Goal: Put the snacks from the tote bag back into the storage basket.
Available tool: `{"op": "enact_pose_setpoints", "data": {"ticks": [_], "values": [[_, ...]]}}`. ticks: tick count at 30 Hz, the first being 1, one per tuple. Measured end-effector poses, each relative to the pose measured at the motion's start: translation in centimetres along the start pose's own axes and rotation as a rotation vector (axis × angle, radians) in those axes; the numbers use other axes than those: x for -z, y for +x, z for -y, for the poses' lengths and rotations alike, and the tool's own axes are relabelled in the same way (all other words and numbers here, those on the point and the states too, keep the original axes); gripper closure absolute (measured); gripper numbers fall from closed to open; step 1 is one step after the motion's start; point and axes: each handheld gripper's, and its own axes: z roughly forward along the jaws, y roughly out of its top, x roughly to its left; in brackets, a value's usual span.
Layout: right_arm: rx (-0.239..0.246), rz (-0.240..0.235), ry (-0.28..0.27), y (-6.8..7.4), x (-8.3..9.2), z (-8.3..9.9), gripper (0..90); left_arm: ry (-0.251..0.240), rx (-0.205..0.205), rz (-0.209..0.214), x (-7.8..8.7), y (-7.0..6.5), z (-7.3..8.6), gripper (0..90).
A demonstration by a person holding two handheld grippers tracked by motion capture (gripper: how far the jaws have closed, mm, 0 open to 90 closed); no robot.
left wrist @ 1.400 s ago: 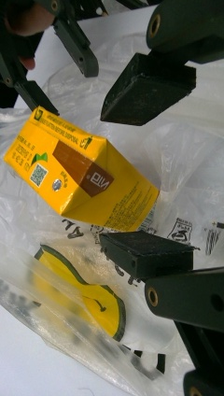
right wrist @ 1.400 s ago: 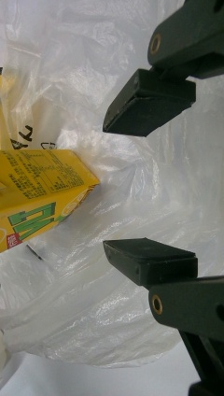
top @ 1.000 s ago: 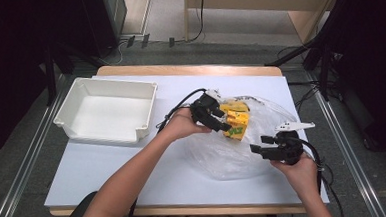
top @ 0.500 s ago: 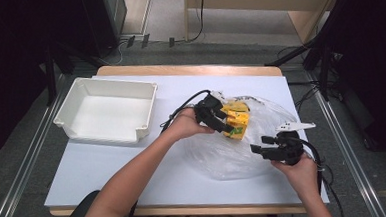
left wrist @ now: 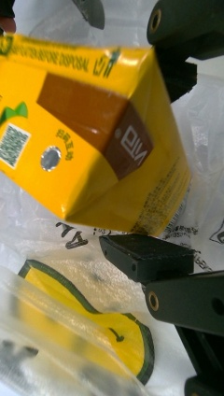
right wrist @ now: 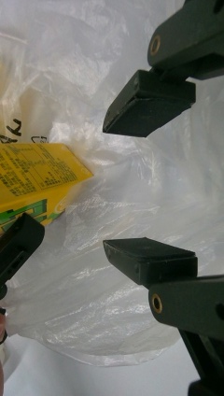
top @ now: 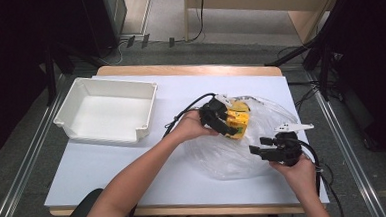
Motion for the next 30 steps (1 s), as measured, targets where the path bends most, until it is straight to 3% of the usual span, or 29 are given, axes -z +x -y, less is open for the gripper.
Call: {"op": "enact_pose_setpoints", "data": {"ticks": [13, 19, 30], "values": [[-0.004, 0.001, 0.016, -0.2, -0.3, 0.1, 38.7, -0.034, 0.009, 0.022, -1.1, 0.1, 0.3, 32.1], [-0.006, -0.002, 0.019, -0.2, -0.4, 0.1, 38.7, -0.038, 0.0, 0.009, -1.3, -0.1, 0.3, 33.1], [-0.004, -0.003, 0.024, -0.3, -0.4, 0.1, 38.8, -0.021, -0.019, -0.028, -1.2, -0.6, 0.3, 46.0]]}}
